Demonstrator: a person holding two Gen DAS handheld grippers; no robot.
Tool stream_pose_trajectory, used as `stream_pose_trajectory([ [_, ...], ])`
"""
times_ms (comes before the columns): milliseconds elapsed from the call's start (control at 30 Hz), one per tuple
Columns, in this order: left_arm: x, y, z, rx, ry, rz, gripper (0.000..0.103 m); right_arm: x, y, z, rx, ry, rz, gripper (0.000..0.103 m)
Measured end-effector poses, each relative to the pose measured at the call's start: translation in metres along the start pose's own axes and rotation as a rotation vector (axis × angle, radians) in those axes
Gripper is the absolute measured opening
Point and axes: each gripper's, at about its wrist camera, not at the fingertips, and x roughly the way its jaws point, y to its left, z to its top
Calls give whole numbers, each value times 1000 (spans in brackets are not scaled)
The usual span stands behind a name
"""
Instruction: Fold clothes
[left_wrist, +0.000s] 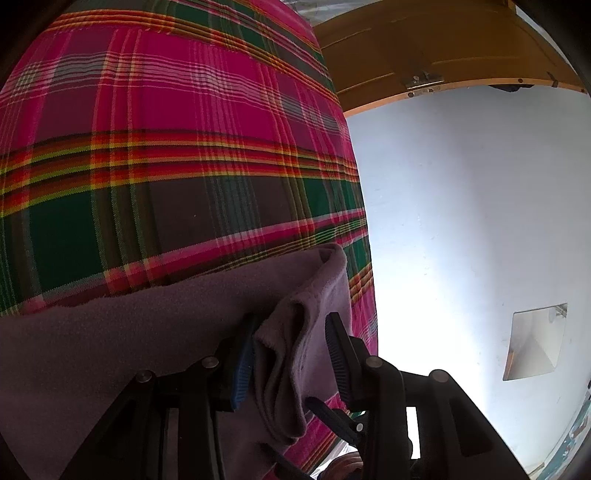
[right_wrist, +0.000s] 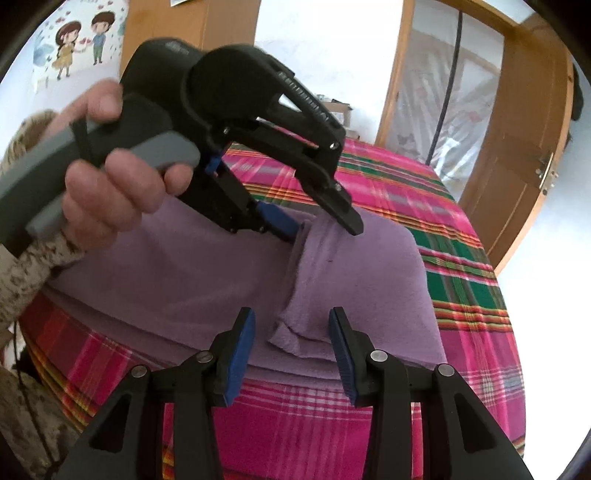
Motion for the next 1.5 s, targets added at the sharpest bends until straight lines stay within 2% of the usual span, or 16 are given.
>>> stream_pose_trajectory([
  [233,2,-1,2,0,10,-7,37,10,-4,0,5,2,-35,42],
  [300,2,-1,2,-3,12,-10,37,10,-2,0,-1,0,-39,30],
  [367,2,-2,1,3,9,-5,36,13,-4,2,-1,0,-38,27],
  [467,4,-3,1,10,15,17,26,14,-3,4,-3,-1,-34,15],
  [600,3,-4,-1,29,12,27,18,13,-1,5,-3,-9,-46,9],
  [1000,-24,-21,-8,77,-51,8,13,-25,7,28,42,-112,-60,8],
  [1500,-82,-19,-7,89,-143,-25,13,-45,50,56,-2,-194,18,8],
])
